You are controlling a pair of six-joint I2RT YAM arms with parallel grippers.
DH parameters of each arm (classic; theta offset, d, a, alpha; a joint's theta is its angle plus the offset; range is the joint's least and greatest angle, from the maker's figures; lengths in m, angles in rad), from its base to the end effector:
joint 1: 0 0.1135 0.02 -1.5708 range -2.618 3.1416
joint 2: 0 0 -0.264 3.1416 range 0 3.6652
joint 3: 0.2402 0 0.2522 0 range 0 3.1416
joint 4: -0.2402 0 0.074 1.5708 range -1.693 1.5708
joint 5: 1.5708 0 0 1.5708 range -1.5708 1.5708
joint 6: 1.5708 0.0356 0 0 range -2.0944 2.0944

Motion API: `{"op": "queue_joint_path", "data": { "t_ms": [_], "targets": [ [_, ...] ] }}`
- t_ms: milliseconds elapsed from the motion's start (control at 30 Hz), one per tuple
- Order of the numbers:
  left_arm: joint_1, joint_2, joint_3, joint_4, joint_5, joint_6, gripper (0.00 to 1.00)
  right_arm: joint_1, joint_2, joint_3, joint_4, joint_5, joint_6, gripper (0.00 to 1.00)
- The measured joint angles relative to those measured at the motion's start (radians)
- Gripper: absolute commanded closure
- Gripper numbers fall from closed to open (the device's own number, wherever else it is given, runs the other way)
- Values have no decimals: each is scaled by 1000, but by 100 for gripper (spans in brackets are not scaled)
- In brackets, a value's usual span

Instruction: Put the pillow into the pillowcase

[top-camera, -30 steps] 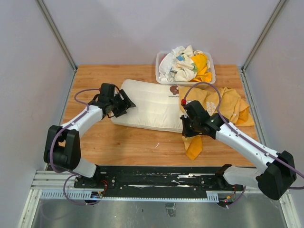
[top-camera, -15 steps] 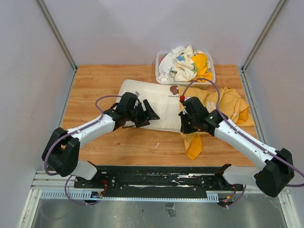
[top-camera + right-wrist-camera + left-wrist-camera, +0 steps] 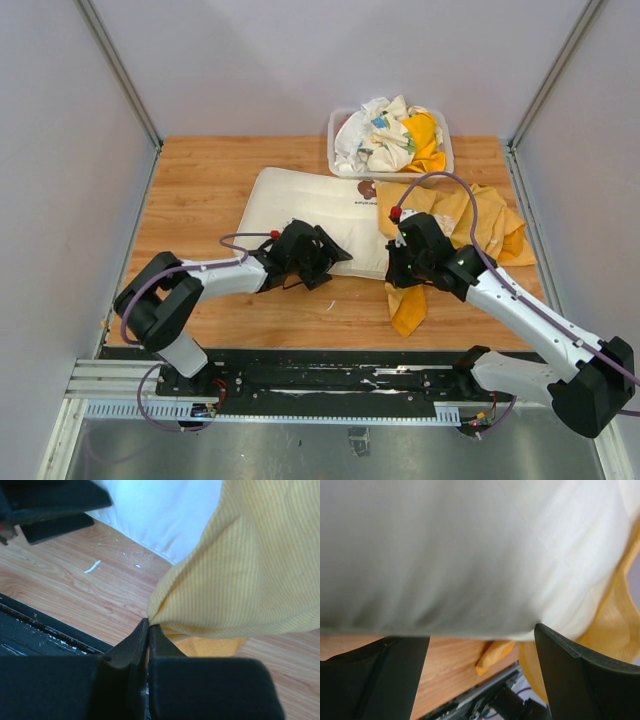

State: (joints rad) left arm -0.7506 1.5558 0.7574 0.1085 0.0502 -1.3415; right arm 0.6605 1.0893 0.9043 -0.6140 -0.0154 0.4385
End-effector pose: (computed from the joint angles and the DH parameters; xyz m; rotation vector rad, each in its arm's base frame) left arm 0.2287 -0.2158 0.1742 -0.7097 2.4350 -1.0664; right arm 0.1781 0.1391 0.2829 -0.2777 2.4224 0.5334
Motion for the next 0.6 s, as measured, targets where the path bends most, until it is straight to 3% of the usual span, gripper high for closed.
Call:
{"op": "queue_joint_path", "data": {
  "t_ms": [133, 167, 300, 367, 600],
  "targets": [
    [0, 100, 43, 26, -47, -35, 22, 0, -13, -12, 2, 0, -2, 99],
    [-3, 122, 53, 31, -55, -42, 31, 0, -13, -12, 4, 0, -3, 99],
    [-9, 155, 63, 49, -82, -58, 85, 0, -13, -16, 12, 1, -7, 99],
    [-10, 154, 79, 44, -102, -51, 99, 0, -11, -22, 16, 0, -8, 99],
    [-10, 116, 167, -65, -140, 8, 100, 0, 41, -21, 41, -27, -8, 99]
  ]
}}
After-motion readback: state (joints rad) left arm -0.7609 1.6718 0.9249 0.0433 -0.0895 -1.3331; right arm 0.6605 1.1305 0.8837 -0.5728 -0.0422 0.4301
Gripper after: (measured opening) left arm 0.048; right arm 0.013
